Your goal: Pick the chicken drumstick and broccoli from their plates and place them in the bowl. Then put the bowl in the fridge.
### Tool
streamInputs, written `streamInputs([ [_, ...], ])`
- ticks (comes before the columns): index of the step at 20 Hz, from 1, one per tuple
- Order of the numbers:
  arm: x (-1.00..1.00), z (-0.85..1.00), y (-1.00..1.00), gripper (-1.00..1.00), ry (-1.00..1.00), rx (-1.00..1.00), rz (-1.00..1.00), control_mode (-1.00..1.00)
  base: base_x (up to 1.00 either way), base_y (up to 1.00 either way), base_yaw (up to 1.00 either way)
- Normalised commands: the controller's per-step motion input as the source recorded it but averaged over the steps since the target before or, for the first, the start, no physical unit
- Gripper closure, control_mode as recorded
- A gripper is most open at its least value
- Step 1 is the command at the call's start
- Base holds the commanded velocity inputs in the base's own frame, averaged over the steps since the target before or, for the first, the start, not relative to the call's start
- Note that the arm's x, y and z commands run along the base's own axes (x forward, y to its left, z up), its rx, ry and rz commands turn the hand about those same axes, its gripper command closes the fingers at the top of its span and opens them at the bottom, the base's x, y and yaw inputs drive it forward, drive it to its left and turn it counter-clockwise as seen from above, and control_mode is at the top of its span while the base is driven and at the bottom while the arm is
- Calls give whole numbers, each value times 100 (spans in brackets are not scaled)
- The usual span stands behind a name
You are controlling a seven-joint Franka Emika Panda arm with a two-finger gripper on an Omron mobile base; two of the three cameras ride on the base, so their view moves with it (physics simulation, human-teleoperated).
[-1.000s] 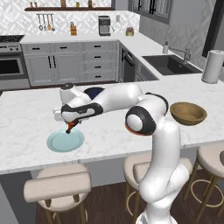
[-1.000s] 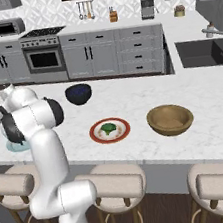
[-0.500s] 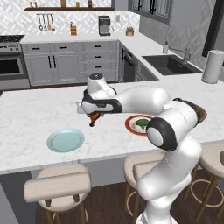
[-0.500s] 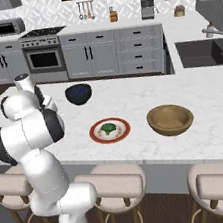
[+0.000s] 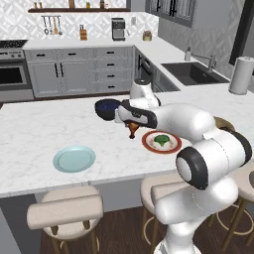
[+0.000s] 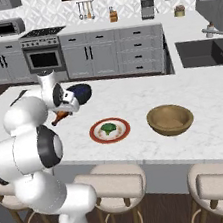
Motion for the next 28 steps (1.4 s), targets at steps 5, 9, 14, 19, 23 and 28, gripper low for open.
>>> streamInputs([
  [5, 0, 25, -100, 100, 0, 0, 0, -100, 0, 0, 0],
  [9, 0, 11, -96, 100, 0, 0, 0, -100, 0, 0, 0],
  [14, 0, 4, -82, 100, 0, 0, 0, -100, 0, 0, 0],
  [19, -5, 0, -80, 100, 0, -2, 0, -100, 0, 0, 0],
  [23, -26, 0, -80, 100, 0, -7, 0, -100, 0, 0, 0],
  [28, -23, 0, -85, 100, 2, -6, 0, -100, 0, 0, 0],
])
